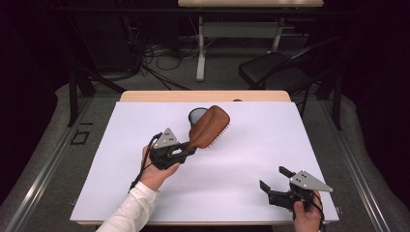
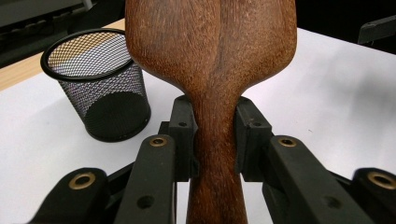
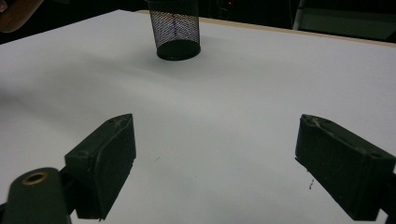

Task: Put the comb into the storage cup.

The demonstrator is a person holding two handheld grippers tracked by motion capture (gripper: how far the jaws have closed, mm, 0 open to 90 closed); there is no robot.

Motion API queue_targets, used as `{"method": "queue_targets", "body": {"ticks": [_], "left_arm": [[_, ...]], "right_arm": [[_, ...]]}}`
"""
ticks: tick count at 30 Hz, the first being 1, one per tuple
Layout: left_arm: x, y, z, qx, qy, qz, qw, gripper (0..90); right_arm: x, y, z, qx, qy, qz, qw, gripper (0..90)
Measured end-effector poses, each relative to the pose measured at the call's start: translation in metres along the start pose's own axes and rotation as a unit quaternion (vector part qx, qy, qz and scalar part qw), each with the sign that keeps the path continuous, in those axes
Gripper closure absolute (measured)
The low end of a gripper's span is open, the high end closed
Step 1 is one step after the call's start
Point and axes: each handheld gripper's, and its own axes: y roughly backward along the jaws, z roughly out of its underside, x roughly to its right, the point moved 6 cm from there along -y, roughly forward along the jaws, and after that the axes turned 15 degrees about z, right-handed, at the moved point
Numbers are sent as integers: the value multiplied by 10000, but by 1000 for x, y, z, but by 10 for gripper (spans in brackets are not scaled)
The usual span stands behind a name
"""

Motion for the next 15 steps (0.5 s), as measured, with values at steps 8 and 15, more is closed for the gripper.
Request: {"method": "queue_targets", "body": {"ticks": [8,15], "left_arm": [[6,0,0,161,-90,25,9998,724],[7,-1,2,240,0,40,9997,724]], "right_arm": [[-1,0,0,-10,16,-10,10000,120],[-2,-1,0,-38,2,-28,10000,120]]}}
